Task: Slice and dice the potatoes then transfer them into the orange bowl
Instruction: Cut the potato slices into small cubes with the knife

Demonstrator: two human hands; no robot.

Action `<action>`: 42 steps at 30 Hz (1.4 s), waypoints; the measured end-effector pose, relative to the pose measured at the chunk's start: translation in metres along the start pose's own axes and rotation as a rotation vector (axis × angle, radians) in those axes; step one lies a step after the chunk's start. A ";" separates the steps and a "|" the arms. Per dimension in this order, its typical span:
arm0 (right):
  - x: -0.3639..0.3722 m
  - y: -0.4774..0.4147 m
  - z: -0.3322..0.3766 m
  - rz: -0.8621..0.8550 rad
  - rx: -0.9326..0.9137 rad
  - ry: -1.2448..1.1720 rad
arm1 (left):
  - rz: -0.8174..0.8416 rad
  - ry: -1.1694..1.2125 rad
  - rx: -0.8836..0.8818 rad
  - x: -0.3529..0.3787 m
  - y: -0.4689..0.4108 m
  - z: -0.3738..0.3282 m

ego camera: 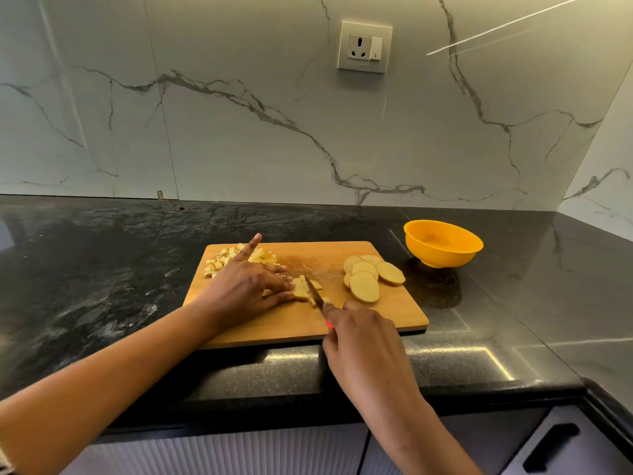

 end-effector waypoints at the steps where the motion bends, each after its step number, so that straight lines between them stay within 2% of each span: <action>1: 0.000 -0.003 0.000 -0.010 0.012 -0.007 | -0.011 -0.005 -0.003 -0.001 0.001 0.000; 9: 0.012 -0.017 0.012 0.051 0.040 -0.010 | -0.044 0.031 -0.036 -0.002 0.001 0.003; 15: 0.017 -0.027 0.030 0.162 0.003 0.107 | -0.066 0.018 -0.012 -0.003 0.001 0.002; 23: -0.001 0.004 0.013 0.089 -0.040 0.038 | -0.010 0.060 -0.078 -0.003 0.002 0.004; 29: -0.008 -0.006 0.009 0.013 0.009 -0.018 | -0.047 0.075 -0.109 -0.005 0.003 0.008; 42: 0.023 -0.031 0.032 0.164 0.021 0.071 | -0.067 0.039 -0.081 -0.006 0.001 0.008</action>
Point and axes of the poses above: each hand's wrist, its own y-axis away from the middle knuckle, its own x-axis out of the palm, z = x × y, the point moved 5 cm from there along -y, towards the middle knuckle, and after that the axes turned 6 degrees about y, right-handed, at the moved point
